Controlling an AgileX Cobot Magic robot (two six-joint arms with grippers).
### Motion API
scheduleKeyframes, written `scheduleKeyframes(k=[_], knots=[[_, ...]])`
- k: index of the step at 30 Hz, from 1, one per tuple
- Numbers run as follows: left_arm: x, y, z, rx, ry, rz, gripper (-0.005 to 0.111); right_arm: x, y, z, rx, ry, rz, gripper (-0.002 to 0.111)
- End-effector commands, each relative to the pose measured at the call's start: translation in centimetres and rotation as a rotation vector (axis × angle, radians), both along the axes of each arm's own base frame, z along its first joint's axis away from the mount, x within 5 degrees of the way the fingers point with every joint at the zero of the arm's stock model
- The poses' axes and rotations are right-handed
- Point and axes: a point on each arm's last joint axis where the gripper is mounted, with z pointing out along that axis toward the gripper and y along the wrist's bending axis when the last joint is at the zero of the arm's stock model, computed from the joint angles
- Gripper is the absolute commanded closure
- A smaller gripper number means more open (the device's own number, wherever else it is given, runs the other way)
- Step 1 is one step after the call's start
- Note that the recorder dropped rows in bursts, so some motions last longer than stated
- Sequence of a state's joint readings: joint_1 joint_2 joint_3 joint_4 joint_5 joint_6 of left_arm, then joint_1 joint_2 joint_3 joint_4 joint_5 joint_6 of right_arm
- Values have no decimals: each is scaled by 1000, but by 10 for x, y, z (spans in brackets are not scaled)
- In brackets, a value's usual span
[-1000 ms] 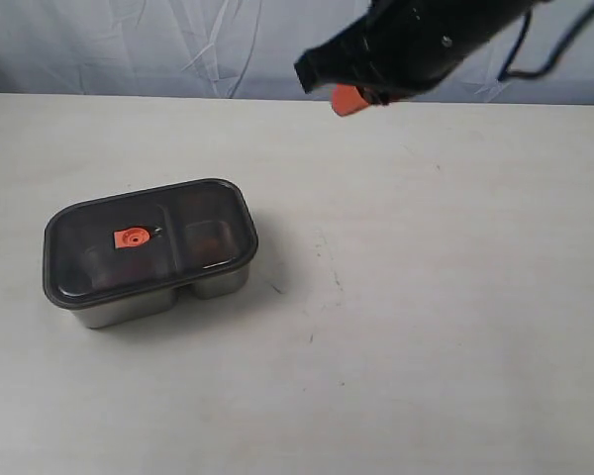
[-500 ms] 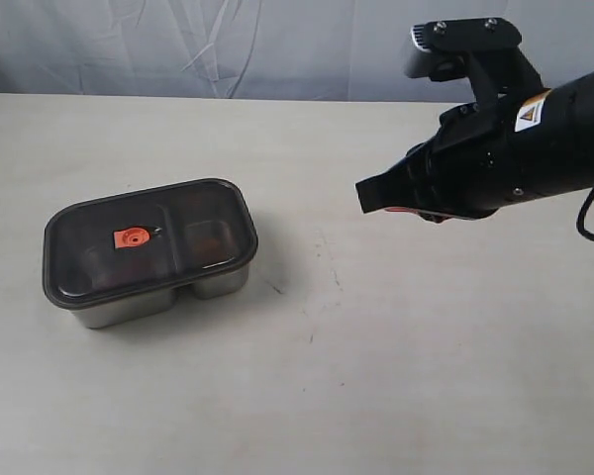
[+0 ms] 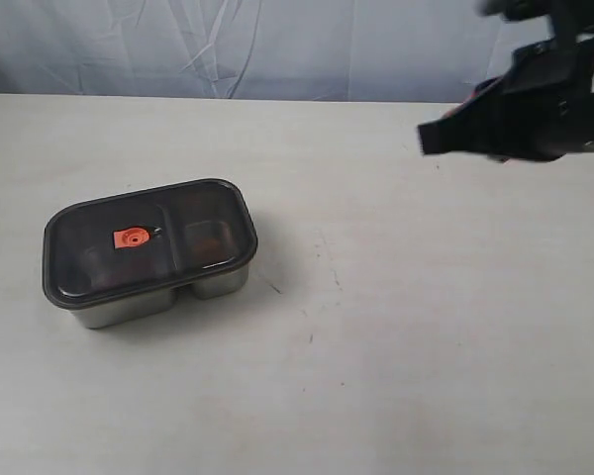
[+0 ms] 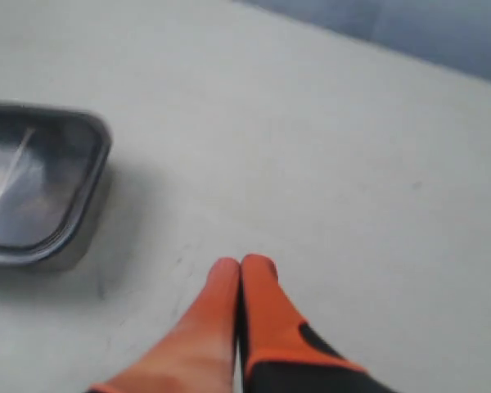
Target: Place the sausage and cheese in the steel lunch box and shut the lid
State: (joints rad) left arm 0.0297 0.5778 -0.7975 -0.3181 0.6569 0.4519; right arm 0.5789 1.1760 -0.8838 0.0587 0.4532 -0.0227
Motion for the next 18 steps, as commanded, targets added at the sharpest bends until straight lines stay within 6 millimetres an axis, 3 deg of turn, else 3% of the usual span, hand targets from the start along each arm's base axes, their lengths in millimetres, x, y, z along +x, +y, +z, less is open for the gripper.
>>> scheduleKeyframes(k=[1, 5, 9, 14, 18], knots=[[-1, 0, 0, -4, -7, 1, 107, -10, -56, 40, 53, -181, -194, 108], [-1, 0, 0, -4, -7, 1, 107, -35, -109, 62, 71, -290, -422, 108], [-1, 0, 0, -4, -7, 1, 107, -86, -144, 70, 50, -415, -624, 108], [-1, 0, 0, -4, -7, 1, 107, -138, -151, 58, 36, -462, -741, 108], [-1, 0, 0, -4, -7, 1, 107, -156, -148, 43, 30, -444, -746, 108]])
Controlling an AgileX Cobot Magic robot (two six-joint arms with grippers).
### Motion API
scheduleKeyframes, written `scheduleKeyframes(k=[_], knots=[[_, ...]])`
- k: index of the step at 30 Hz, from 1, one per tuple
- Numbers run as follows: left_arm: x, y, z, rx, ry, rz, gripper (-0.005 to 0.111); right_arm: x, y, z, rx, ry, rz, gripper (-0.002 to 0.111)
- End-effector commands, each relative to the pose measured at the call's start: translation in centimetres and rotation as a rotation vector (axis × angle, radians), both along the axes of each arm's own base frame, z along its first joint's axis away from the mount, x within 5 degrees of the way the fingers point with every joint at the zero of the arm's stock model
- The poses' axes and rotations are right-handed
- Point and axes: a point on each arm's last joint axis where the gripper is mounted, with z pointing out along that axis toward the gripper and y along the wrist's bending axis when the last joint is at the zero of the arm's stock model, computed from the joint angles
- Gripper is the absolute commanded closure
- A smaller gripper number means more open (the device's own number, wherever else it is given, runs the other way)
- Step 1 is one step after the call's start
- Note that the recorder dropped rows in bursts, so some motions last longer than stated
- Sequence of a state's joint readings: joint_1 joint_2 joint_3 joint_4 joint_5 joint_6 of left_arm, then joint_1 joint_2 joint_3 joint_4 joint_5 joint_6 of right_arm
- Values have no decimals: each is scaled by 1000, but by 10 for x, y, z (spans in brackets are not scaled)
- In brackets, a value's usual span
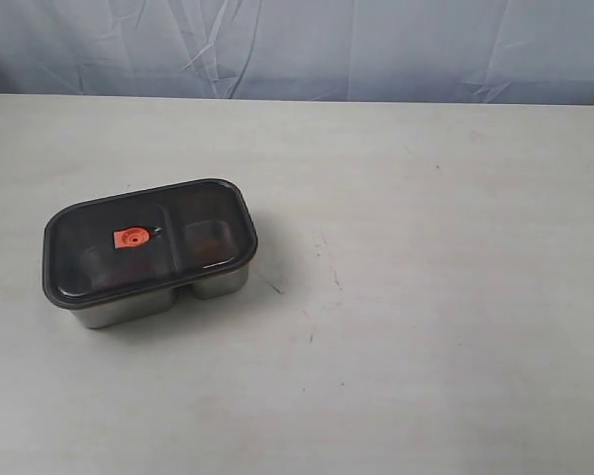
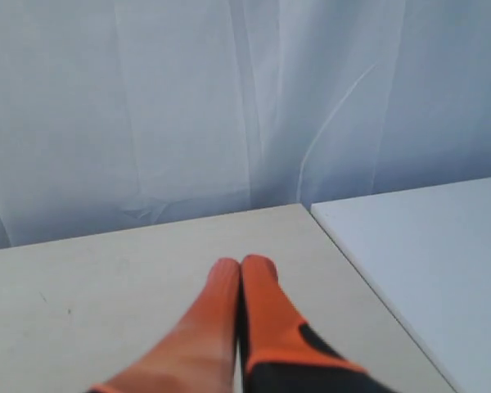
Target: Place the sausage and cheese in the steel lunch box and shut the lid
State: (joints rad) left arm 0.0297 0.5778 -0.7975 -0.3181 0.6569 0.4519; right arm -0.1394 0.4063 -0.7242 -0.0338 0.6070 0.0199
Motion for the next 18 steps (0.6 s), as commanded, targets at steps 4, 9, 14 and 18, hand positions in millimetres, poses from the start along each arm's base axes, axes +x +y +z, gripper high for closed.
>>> scheduleKeyframes(k=[4, 9, 14, 18], knots=[[-1, 0, 0, -4, -7, 1, 107, -11, 1, -32, 6, 26, -11, 108], [-1, 0, 0, -3, -7, 0, 107, -2, 0, -68, 67, -6, -18, 108], [-1, 0, 0, -1, -7, 1, 107, -3, 2, -104, 109, -111, -4, 108], [-1, 0, 0, -1, -7, 1, 107, -6, 3, -128, 118, -113, -4, 108]])
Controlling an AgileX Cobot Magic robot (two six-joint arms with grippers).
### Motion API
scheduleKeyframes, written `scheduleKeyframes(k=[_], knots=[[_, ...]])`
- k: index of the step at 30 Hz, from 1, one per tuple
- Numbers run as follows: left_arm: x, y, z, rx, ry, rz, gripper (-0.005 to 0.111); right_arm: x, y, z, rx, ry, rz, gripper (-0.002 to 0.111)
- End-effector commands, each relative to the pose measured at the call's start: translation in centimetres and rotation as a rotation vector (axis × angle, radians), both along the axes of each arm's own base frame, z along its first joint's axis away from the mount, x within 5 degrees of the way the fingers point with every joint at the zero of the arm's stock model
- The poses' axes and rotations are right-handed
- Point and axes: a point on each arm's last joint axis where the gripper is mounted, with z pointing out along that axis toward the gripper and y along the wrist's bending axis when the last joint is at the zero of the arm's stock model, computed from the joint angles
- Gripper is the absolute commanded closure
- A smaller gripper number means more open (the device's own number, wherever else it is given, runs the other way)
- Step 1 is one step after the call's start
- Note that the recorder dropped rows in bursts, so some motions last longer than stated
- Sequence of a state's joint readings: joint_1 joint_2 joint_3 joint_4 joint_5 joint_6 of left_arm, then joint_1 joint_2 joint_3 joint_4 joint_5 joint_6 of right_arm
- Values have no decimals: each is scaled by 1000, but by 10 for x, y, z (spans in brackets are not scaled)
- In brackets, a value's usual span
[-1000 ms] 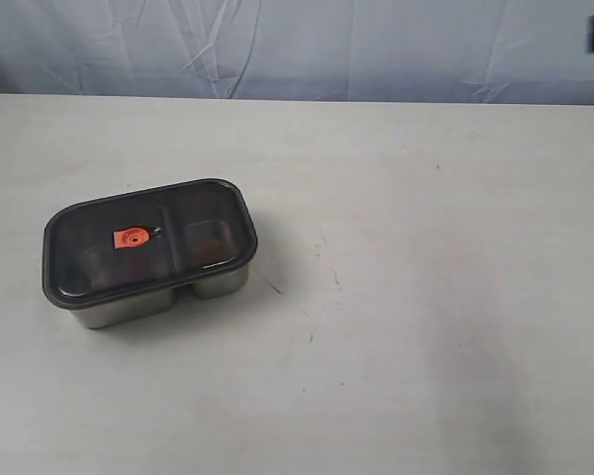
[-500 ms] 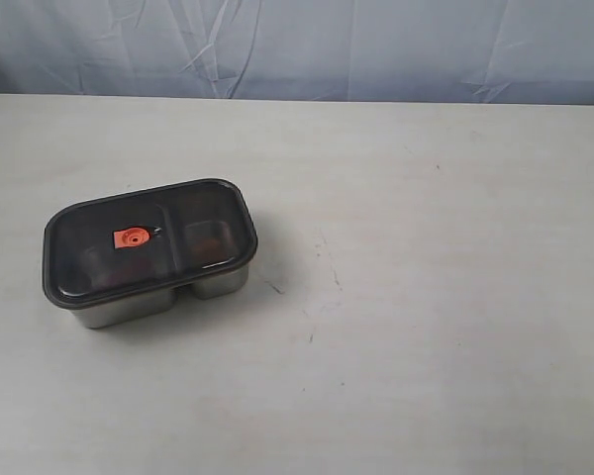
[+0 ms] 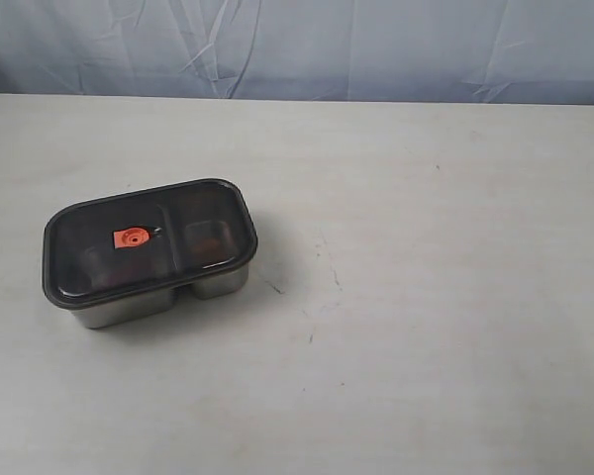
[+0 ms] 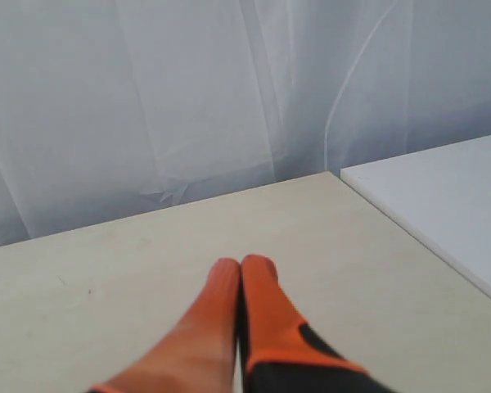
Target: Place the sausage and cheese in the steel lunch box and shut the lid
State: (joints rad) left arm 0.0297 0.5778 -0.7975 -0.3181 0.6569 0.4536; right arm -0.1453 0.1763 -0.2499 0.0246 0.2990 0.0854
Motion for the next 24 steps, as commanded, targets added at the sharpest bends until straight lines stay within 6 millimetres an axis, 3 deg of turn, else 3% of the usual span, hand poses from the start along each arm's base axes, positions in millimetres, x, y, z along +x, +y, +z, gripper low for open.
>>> scheduleKeyframes(k=[1, 12, 24], knots=[[-1, 0, 0, -3, -7, 2, 107, -3, 0, -22, 12, -28, -6, 108], [-1, 0, 0, -3, -7, 2, 107, -4, 0, -73, 21, 85, -4, 108], [-1, 0, 0, -3, -7, 2, 107, -7, 1, -75, 20, 97, -3, 108]])
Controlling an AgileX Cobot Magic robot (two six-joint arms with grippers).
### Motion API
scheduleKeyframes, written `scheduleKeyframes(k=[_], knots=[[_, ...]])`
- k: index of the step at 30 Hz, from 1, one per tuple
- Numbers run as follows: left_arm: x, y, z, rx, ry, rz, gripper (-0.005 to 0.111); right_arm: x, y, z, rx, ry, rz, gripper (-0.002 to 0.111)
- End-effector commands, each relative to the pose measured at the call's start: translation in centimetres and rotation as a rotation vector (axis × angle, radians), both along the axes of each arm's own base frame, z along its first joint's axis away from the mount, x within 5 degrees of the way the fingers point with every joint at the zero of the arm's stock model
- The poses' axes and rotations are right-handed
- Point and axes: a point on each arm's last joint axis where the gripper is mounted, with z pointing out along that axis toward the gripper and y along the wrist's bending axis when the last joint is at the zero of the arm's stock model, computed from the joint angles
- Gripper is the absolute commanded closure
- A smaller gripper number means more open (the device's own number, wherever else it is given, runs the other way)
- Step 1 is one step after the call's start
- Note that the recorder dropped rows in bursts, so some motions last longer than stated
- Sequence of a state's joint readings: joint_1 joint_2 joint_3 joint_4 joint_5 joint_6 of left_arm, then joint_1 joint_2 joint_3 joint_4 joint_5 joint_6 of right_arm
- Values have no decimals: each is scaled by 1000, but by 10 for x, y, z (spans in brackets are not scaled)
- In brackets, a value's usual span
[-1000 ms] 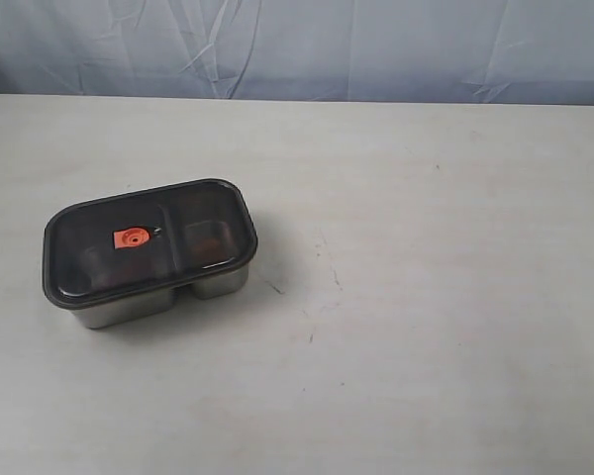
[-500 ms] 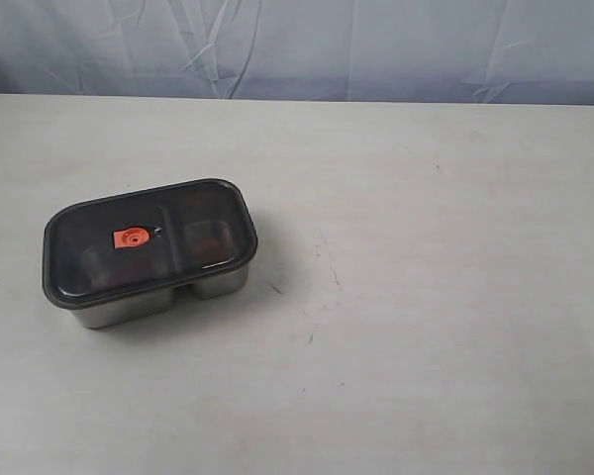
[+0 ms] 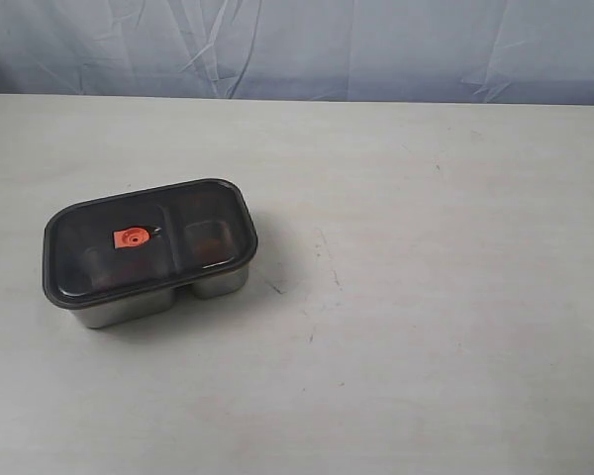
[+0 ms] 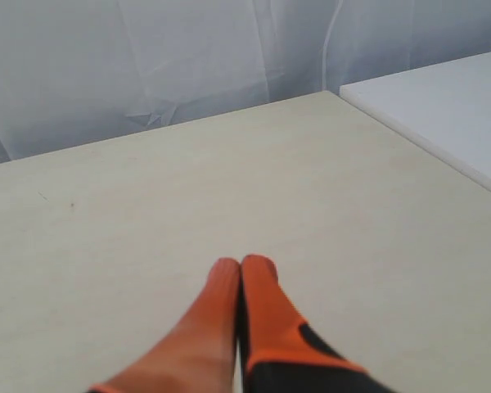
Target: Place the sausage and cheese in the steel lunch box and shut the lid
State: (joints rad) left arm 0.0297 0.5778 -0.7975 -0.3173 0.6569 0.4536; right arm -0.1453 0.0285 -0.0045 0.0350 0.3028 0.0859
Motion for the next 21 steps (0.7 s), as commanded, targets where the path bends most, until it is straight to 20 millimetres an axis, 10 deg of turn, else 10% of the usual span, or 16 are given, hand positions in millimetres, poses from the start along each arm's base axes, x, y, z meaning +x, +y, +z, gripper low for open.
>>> scheduleKeyframes(k=[1, 21], knots=[[-1, 0, 0, -3, -7, 1, 107, 0, 0, -1, -5, -2, -4, 108], [-1, 1, -7, 14, 2, 11, 107, 0, 0, -1, -3, -2, -4, 108]])
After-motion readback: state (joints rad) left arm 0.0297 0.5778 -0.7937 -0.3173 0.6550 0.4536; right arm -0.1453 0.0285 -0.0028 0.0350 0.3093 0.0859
